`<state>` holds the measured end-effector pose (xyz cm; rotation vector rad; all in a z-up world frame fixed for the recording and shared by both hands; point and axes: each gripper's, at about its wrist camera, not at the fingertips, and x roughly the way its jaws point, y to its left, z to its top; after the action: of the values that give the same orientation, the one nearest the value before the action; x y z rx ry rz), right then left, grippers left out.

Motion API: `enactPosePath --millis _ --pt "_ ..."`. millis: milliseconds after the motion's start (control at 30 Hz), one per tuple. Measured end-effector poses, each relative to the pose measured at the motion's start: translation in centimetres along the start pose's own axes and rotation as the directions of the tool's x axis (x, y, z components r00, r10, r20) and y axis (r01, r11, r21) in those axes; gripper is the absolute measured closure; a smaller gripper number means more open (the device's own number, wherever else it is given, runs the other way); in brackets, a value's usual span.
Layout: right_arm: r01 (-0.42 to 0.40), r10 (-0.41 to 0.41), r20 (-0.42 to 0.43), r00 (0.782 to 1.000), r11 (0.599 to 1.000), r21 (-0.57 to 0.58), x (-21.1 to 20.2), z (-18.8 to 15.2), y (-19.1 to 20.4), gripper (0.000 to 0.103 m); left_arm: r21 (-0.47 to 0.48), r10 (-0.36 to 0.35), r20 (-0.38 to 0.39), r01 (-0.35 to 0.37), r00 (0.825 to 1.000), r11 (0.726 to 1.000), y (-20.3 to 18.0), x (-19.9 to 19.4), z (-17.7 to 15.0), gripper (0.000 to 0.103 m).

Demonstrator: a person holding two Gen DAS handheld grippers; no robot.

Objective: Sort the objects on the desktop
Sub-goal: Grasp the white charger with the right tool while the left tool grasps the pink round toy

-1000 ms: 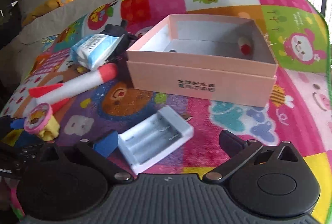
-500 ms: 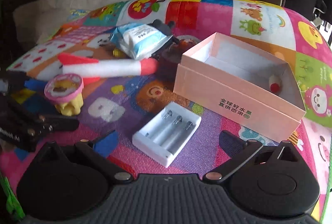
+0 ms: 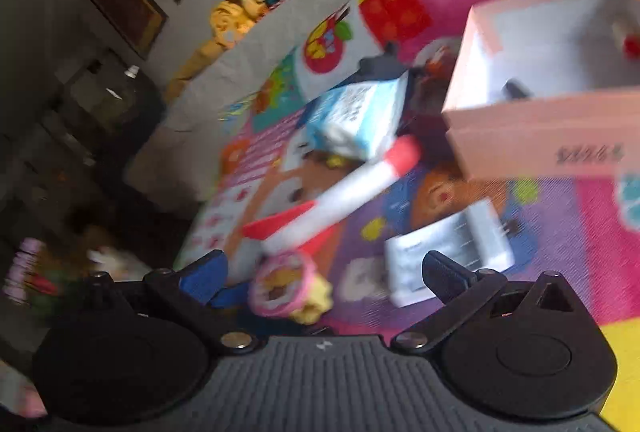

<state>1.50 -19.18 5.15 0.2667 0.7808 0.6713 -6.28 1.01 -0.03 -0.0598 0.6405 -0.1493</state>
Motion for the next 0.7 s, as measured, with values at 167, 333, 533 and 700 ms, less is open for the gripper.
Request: enactPosePath --millis 167,333,533,700 --pt "0.351 -0.345 0.064 0.936 0.912 -0.212 1.7 -1.8 1.4 0.000 -0.005 -0.004 0.003 0.004 1.000 1.000 0.1 -0.1 0.0 0.000" --pt "0.333 -0.343 0.011 0.939 0.905 -0.265 3.9 -1.4 0.9 0.000 -0.005 -0.004 0.003 0.004 1.000 1.000 0.1 0.0 0.0 0.000" --pt "0.324 -0.355 -0.041 0.934 0.888 -0.326 6.5 -0.4 0.6 0.000 0.002 0.002 -0.002 -0.002 1.000 1.000 0.0 0.0 0.0 0.000" --pt "0.321 -0.349 -0.038 0.936 0.896 -0.307 4.4 -0.8 0.5 0.012 0.020 0.033 0.013 -0.034 0.999 0.999 -0.4 -0.4 0.1 0.000"
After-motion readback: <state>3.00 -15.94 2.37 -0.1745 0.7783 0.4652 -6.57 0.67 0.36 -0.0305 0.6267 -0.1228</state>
